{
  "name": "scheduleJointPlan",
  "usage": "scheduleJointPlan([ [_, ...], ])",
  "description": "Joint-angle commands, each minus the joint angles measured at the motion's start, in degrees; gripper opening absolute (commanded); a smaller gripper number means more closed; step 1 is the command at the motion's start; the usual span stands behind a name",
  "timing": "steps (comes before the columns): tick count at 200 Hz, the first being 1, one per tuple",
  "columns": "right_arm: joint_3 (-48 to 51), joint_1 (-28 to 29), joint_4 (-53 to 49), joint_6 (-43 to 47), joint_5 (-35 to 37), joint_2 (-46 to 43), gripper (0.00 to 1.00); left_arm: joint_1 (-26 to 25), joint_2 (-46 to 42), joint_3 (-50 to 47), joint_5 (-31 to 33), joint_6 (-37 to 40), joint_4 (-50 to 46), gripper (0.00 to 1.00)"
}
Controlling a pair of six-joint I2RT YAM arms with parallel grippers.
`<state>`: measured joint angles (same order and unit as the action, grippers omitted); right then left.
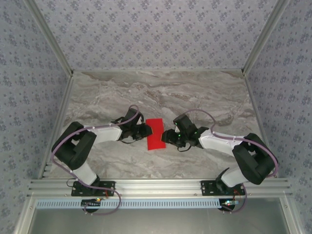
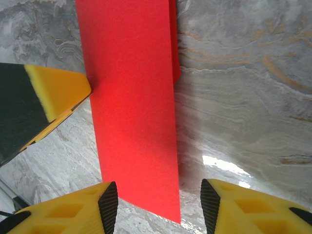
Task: Fold a paper plane with a square sheet of paper (pick it up from the middle)
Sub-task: Third fold the triangle at the center of the table.
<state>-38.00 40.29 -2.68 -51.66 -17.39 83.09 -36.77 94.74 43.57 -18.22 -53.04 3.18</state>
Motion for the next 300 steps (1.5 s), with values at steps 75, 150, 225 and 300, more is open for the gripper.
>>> scheduleJointPlan([
  [75,1.57,1.42,2.14,-0.72,-1.75,3.21,0.49,-0.18,2.36,1.3,0.99,0.74,-0.11,0.21],
  [150,1.49,2.11,3.35,-0.68,-2.91,5.18,0.45,-0.21,2.69,1.08,1.43,0.74,-1.25,0.2],
  [225,2.86,2.07,7.25,-4.71,-6.01,3.56,0.38,-0.22,2.79,0.99,1.69,0.79,-1.42,0.18],
  [300,2.65,1.77,6.63,-8.19,-4.72,-0.01,0.07,-0.14,2.39,1.71,-0.21,1.6,-0.75,0.17],
])
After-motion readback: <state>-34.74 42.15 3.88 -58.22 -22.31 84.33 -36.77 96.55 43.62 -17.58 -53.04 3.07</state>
